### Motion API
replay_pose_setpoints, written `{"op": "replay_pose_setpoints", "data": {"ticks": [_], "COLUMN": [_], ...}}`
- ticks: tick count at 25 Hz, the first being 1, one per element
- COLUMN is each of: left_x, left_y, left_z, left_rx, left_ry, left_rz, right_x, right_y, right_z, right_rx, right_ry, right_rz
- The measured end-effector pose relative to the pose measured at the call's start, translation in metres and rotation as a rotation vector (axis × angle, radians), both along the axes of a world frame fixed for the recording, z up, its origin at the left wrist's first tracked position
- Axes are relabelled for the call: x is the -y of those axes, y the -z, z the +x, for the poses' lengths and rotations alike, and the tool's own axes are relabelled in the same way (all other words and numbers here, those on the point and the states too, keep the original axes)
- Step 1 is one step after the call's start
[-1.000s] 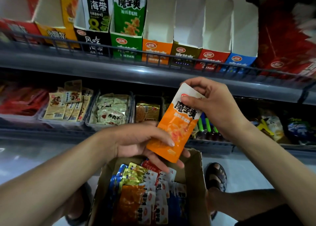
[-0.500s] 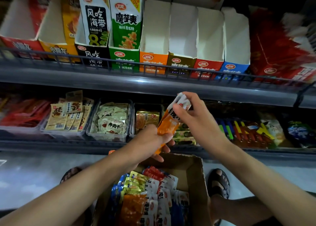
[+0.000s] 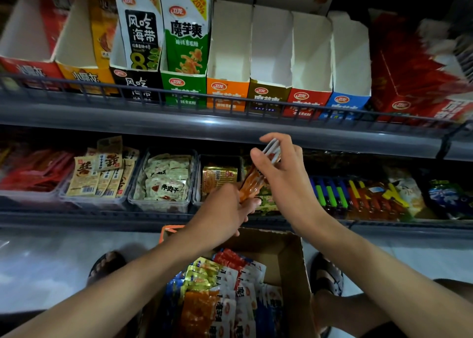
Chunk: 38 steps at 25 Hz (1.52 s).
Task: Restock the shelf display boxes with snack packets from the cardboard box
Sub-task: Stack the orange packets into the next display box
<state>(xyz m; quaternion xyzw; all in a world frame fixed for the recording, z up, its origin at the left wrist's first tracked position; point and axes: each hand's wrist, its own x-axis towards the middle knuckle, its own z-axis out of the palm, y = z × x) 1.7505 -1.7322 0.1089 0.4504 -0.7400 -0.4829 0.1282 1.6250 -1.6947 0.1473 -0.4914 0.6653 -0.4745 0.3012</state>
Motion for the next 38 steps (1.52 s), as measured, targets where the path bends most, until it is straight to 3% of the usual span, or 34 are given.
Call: {"op": "replay_pose_setpoints", "data": {"ticks": [6, 16, 20, 24, 28, 34, 38], "left_x": [0.001, 0.008, 0.020, 0.034, 0.048, 0.065, 0.079], "left_y": [-0.002, -0.009, -0.023, -0.047, -0.070, -0.101, -0.120], "left_z": [0.002, 0.003, 0.010, 0.020, 0.025, 0.031, 0.027], "left_rx": [0.110, -0.010, -0.190, -0.323, -0.385, -0.461, -0.654], "left_ry": [0.067, 0.007, 0.009, 0.182, 0.322, 0.339, 0.068], "left_rz": [-0.068, 0.042, 0.233, 0.485, 0.593, 0.507, 0.360], "right_x": [0.000, 0.000, 0.004, 0.007, 0.011, 0.031, 0.057], "right_y": [0.005, 0.000, -0.017, -0.039, -0.058, -0.097, -0.133], "right_z": [-0.001, -0.001, -0.020, -0.043, -0.045, -0.034, -0.038], "right_rx": [-0.056, 0.001, 0.073, 0.228, 0.388, 0.249, 0.115], "right_ry": [-0.035, -0.043, -0.124, -0.125, -0.233, -0.263, -0.170], "right_rz": [0.042, 0.006, -0.031, -0.021, 0.061, 0.003, -0.210]}}
